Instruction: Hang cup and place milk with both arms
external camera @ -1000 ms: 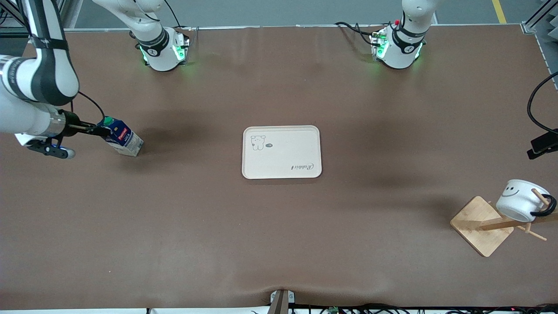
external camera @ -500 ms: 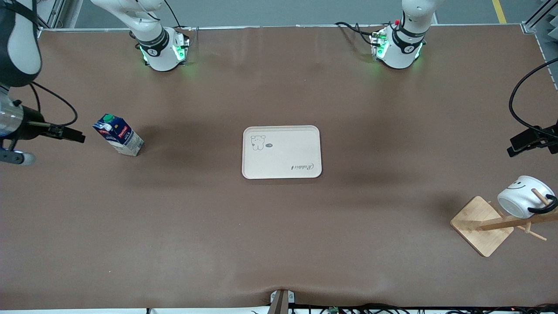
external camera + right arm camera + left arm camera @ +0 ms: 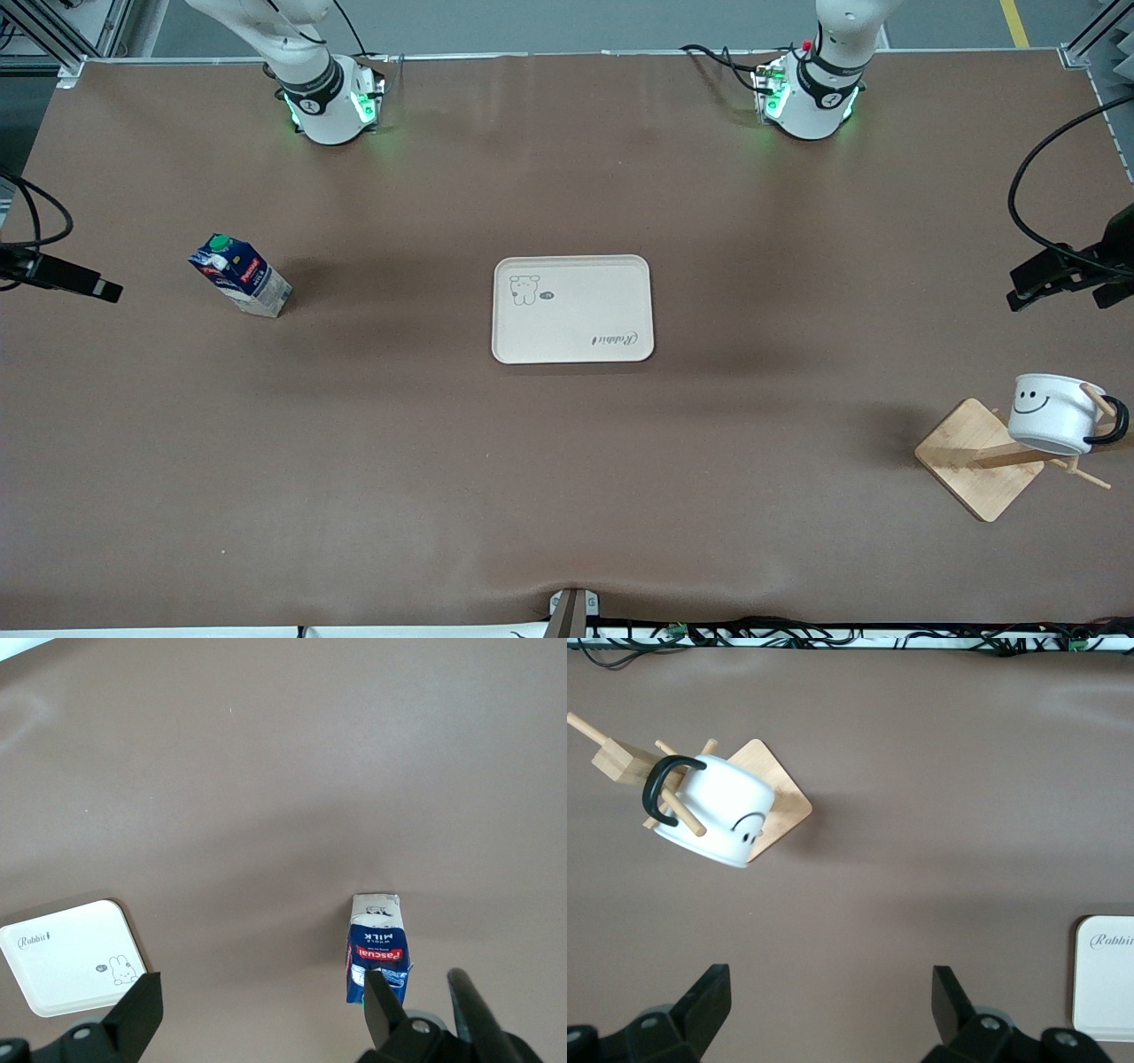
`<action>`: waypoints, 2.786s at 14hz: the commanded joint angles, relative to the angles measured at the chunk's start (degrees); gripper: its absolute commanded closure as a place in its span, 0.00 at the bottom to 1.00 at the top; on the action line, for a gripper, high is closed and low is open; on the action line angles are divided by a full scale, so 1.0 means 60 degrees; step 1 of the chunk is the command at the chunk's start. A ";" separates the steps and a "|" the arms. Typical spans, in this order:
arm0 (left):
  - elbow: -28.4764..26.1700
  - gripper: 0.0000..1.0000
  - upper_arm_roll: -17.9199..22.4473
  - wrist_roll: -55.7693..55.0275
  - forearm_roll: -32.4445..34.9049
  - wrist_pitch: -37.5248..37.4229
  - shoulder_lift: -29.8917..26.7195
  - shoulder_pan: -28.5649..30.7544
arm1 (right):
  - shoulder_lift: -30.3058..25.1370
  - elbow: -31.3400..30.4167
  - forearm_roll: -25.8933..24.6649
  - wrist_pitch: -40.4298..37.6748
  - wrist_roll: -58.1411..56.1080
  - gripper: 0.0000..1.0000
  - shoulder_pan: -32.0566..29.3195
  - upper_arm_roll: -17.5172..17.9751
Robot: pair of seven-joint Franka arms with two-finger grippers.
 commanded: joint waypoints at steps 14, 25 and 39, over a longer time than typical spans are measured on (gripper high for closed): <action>-0.0749 0.00 0.7219 0.0418 -0.1388 -0.1390 -0.2046 -0.6449 | -0.0909 0.0896 -0.1979 -0.1984 0.0244 0.00 0.1117 0.0425; -0.1102 0.00 0.7396 0.0257 -0.1388 -0.1375 -0.2325 -0.6641 | -0.2156 -0.0936 -0.1420 -0.0973 -0.1455 0.00 0.0728 0.0323; -0.1234 0.00 0.7396 0.0418 -0.1402 -0.1405 -0.2428 -0.6451 | -0.2156 -0.0921 -0.1450 -0.0988 -0.1543 0.00 0.0714 0.0338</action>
